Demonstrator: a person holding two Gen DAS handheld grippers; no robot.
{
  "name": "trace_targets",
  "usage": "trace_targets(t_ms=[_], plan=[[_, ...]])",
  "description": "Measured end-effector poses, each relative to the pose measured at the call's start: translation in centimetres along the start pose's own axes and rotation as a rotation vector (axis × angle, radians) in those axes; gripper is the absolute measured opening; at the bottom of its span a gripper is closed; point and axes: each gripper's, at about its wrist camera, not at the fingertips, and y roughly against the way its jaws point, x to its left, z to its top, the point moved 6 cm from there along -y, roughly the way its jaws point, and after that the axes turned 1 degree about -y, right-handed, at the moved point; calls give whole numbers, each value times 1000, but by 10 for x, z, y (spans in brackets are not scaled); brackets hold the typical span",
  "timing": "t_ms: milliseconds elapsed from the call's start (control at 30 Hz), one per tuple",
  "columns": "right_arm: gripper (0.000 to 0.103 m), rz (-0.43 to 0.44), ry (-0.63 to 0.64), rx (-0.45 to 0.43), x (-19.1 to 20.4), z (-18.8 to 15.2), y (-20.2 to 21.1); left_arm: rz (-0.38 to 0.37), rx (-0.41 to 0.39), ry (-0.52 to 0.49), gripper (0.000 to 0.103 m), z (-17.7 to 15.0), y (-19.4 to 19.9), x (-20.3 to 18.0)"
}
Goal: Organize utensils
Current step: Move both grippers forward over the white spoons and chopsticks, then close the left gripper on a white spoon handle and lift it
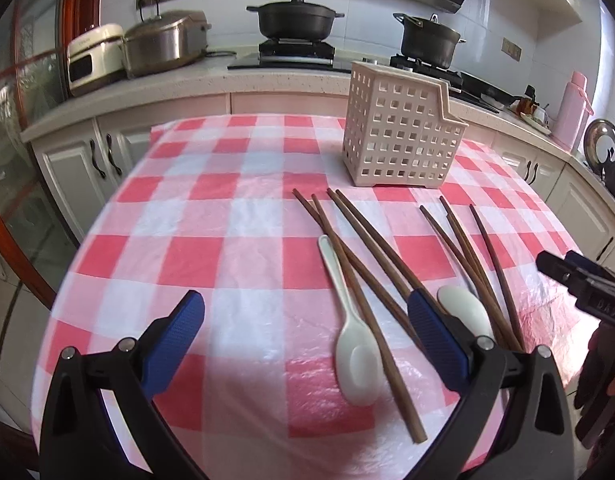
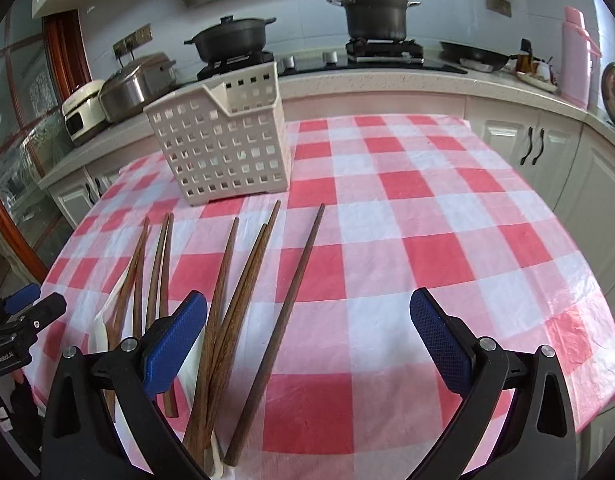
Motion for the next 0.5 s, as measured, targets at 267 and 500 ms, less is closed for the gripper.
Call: trace_targets(t_ms=[267,500], plan=[[82,16,1,26,-1,4,-12,51,66,-9,98,4,-32,-7],[76,48,5,46,4,-1,-15,26,109,14,73,4,-46,-7]])
